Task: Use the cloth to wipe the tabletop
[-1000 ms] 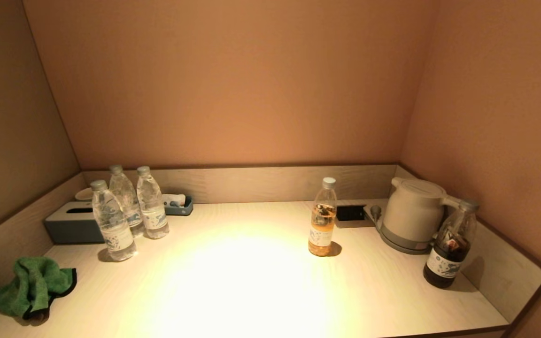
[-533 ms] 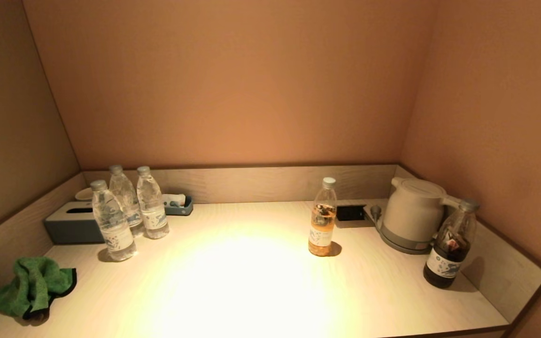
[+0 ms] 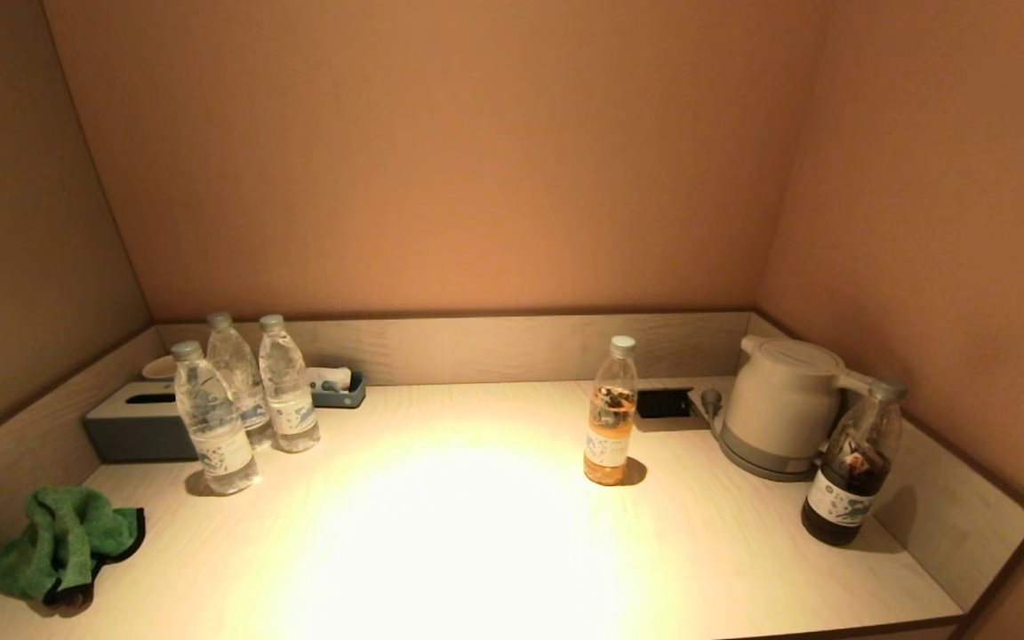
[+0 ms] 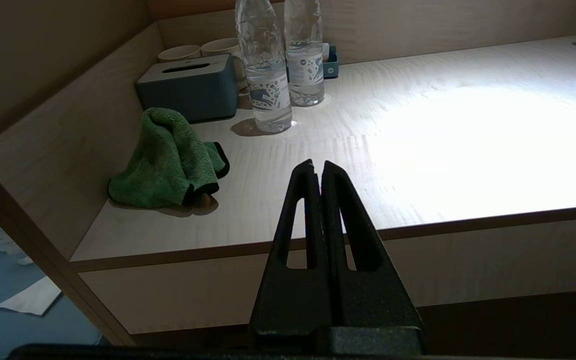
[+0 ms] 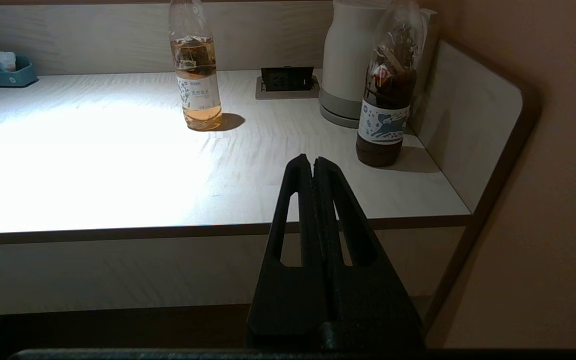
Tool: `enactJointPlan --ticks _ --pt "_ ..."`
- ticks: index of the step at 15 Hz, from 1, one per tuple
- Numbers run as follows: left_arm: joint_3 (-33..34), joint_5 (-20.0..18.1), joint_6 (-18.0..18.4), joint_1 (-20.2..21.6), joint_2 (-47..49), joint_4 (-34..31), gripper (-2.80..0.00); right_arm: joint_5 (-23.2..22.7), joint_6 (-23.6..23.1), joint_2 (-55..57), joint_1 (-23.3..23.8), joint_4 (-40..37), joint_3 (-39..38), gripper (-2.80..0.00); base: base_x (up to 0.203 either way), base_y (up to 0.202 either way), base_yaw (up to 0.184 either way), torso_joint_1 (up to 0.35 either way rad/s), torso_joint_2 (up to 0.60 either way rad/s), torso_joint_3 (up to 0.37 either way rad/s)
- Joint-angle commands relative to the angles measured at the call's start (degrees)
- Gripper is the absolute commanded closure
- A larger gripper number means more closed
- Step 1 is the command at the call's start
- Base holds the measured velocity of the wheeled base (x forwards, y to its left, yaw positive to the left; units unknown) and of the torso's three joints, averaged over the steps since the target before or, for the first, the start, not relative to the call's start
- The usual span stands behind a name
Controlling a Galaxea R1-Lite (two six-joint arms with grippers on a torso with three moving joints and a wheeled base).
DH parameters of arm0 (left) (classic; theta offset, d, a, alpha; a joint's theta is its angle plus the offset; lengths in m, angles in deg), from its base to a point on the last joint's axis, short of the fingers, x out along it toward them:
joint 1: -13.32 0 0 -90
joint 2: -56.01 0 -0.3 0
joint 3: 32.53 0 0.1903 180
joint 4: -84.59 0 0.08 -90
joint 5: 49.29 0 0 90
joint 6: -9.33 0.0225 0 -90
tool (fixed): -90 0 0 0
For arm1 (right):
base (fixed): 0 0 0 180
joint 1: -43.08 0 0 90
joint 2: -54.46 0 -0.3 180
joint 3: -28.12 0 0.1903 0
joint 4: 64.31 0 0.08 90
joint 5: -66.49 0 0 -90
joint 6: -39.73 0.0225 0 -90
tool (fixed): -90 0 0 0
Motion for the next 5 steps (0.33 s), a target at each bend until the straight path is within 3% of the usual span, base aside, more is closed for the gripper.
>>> enactJointPlan --ticks 1,5 --pt "0.01 -0.04 0.02 0.04 -0.01 0.00 0.00 0.00 0.01 0.07 -0.02 0.04 0.00 0.00 0.000 0.000 0.000 0.000 0.00 0.000" --pt "0.01 0.02 0.02 0.03 -0.01 0.00 0.00 0.00 -0.05 0.07 -0.02 0.04 0.00 0.00 0.000 0.000 0.000 0.000 0.00 0.000"
